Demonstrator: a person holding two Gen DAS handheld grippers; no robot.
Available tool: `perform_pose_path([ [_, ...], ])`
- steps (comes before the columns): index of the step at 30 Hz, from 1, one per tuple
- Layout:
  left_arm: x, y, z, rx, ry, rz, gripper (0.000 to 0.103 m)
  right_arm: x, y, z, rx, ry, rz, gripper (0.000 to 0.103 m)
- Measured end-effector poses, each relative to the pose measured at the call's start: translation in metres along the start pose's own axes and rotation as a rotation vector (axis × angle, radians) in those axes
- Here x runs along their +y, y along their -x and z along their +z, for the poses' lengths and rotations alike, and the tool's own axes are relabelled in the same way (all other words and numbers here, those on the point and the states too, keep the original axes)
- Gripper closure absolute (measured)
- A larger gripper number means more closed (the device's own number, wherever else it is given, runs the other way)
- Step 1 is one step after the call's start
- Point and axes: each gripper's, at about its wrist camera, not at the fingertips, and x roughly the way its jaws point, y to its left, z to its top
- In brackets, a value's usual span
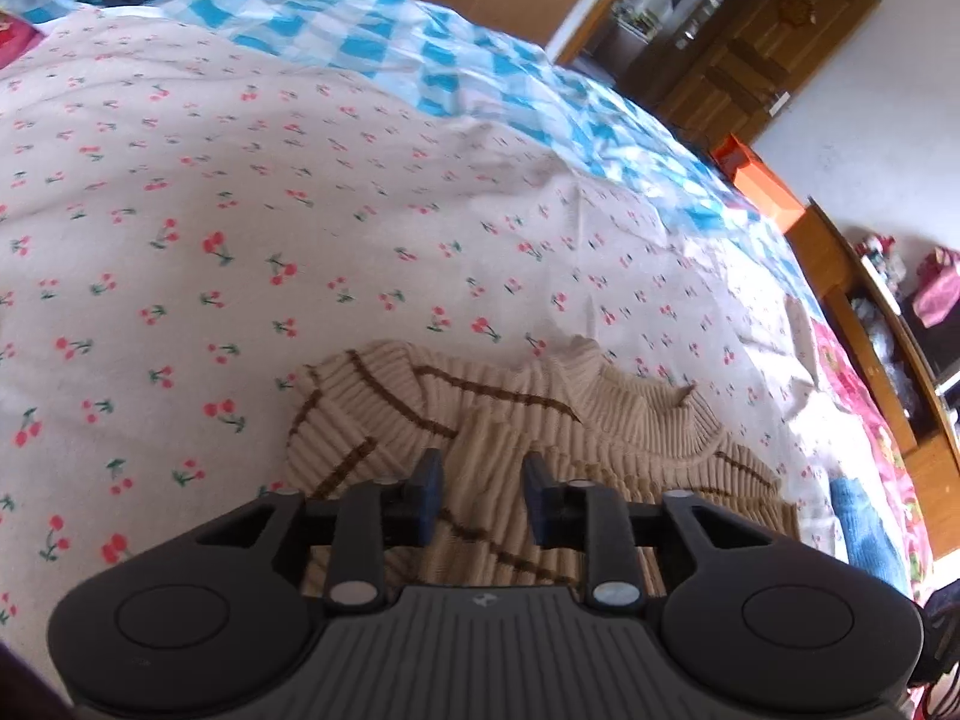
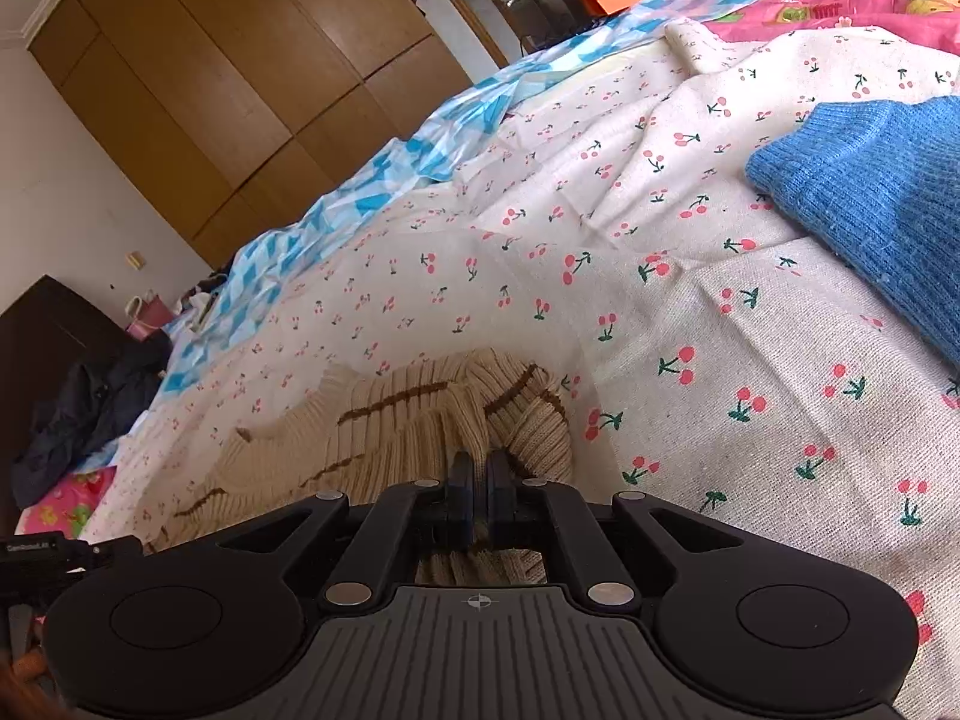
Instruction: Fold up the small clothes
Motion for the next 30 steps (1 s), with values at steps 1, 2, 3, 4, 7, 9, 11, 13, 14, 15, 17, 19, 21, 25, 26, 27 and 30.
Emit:
perform_pose_path([
  [1, -0.002, -0.005, 0.001, 0.015, -0.017, 0.013, 0.064, -0.001, 0.000, 0.000, 0.001, -0.005, 0.003, 0.098],
  [2, -0.005, -0.009, 0.001, 0.025, -0.034, 0.025, 0.064, -0.002, 0.000, 0.001, 0.003, -0.012, 0.007, 0.098],
  [3, -0.007, -0.013, 0.001, 0.035, -0.050, 0.035, 0.064, -0.004, 0.000, 0.001, 0.005, -0.017, 0.011, 0.098],
  [4, -0.010, -0.017, 0.001, 0.045, -0.069, 0.052, 0.064, -0.005, -0.001, 0.001, 0.006, -0.022, 0.014, 0.098],
  [7, -0.016, -0.026, 0.000, 0.063, -0.110, 0.091, 0.066, -0.007, -0.001, 0.003, 0.011, -0.033, 0.022, 0.098],
  [9, -0.015, -0.026, 0.001, 0.069, -0.100, 0.074, 0.066, -0.008, -0.001, 0.003, 0.013, -0.035, 0.025, 0.098],
  [11, -0.012, -0.024, 0.003, 0.077, -0.074, 0.049, 0.066, -0.009, -0.002, 0.003, 0.015, -0.032, 0.026, 0.098],
  [13, -0.007, -0.023, 0.007, 0.084, -0.054, 0.025, 0.066, -0.008, -0.002, 0.003, 0.016, -0.027, 0.024, 0.098],
  [14, -0.006, -0.023, 0.007, 0.087, -0.051, 0.021, 0.067, -0.008, -0.002, 0.003, 0.015, -0.024, 0.023, 0.098],
  [15, -0.005, -0.024, 0.008, 0.093, -0.049, 0.017, 0.068, -0.007, -0.002, 0.002, 0.015, -0.022, 0.022, 0.098],
  [17, -0.001, -0.024, 0.008, 0.098, -0.028, -0.003, 0.072, -0.007, -0.001, 0.002, 0.015, -0.019, 0.021, 0.098],
  [19, 0.004, -0.022, 0.009, 0.094, 0.007, -0.028, 0.072, -0.005, -0.002, 0.002, 0.014, -0.010, 0.018, 0.098],
  [21, 0.006, -0.022, 0.008, 0.086, 0.012, -0.026, 0.075, -0.004, -0.002, 0.002, 0.013, -0.002, 0.015, 0.098],
  [25, 0.008, -0.020, 0.005, 0.074, 0.026, -0.040, 0.079, -0.005, -0.002, 0.002, 0.015, -0.007, 0.017, 0.098],
  [26, 0.008, -0.018, 0.004, 0.069, 0.033, -0.042, 0.079, -0.005, -0.002, 0.002, 0.015, -0.005, 0.016, 0.098],
  [27, 0.009, -0.016, 0.004, 0.064, 0.036, -0.039, 0.079, -0.005, -0.001, 0.003, 0.014, -0.003, 0.016, 0.098],
  [30, 0.008, -0.015, 0.003, 0.061, 0.012, -0.004, 0.079, -0.004, -0.001, 0.002, 0.014, 0.000, 0.015, 0.098],
])
